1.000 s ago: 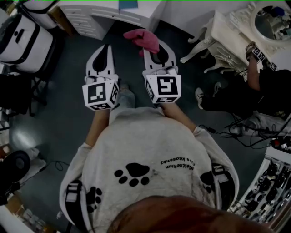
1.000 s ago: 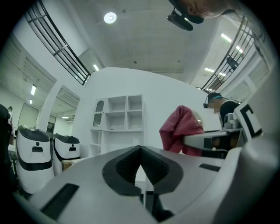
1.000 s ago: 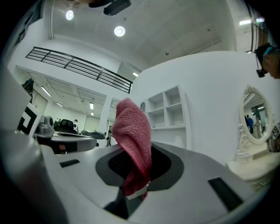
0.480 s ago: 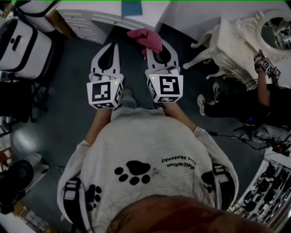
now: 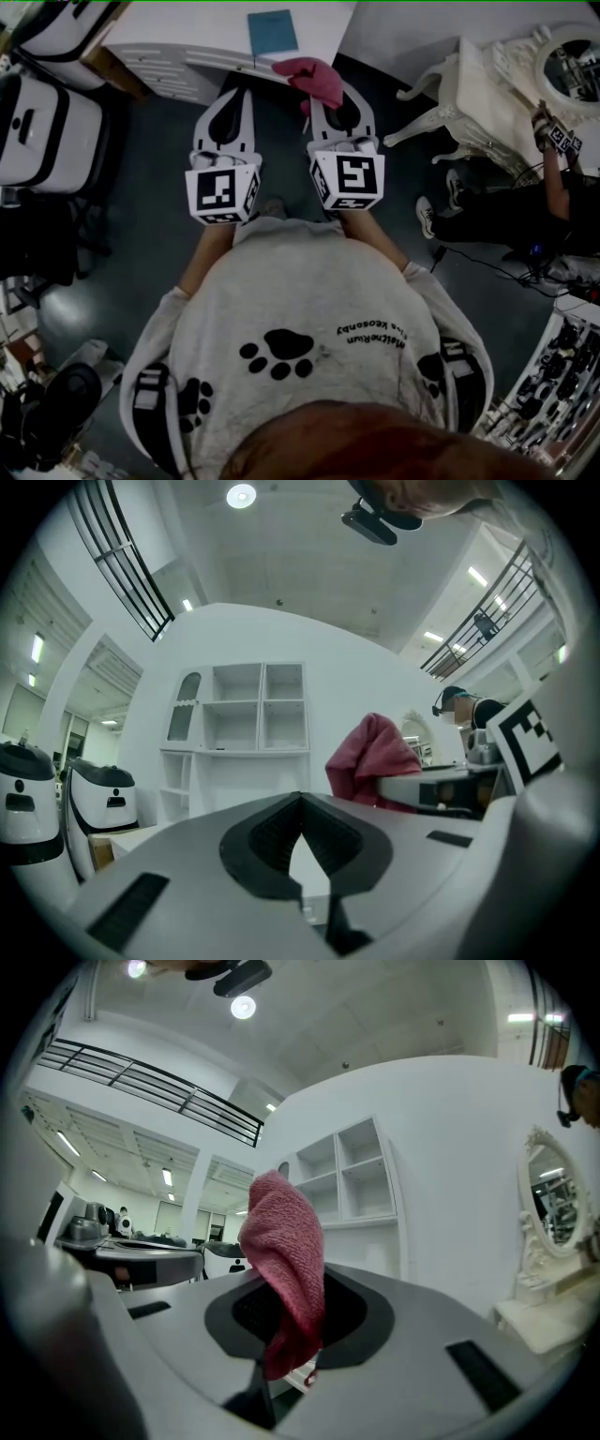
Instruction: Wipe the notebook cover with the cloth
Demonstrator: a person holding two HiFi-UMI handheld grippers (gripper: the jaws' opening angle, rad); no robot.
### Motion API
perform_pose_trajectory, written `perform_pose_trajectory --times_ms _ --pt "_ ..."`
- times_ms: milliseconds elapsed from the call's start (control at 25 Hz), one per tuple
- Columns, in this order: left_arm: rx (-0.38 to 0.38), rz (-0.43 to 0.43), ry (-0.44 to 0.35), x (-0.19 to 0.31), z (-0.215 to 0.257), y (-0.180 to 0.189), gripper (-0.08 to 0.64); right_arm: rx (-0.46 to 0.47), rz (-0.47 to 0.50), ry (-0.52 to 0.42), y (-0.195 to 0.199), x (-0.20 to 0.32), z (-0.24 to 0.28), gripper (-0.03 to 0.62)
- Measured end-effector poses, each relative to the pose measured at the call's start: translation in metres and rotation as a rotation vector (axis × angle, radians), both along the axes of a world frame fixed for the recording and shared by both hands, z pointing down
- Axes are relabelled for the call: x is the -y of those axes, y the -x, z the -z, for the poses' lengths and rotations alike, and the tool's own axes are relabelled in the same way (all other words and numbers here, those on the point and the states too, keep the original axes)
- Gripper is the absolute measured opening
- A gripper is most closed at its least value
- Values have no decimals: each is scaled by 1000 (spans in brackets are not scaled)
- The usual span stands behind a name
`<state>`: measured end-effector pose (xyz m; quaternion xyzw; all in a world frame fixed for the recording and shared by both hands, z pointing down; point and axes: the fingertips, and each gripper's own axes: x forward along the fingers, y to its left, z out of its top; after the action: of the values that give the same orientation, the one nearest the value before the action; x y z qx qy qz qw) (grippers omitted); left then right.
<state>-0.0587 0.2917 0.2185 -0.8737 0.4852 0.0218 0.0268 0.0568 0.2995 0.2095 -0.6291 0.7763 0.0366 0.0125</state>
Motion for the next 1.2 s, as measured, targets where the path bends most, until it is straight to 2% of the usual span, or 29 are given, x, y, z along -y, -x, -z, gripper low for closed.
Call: perform_pose_trajectory --times_ms 320,680,1000,1200 --pt "-4 -51 26 50 -12 11 11 8 -53 22 10 47 -8 75" --pt "-22 -74 36 71 -16 17 11 1 -90 28 13 66 -10 75" --pt "-28 -74 25 90 -24 10 11 -7 -80 3 10 87 -16 75" --pt "-29 -58 24 126 -28 5 11 -14 -53 -15 8 128 -17 75"
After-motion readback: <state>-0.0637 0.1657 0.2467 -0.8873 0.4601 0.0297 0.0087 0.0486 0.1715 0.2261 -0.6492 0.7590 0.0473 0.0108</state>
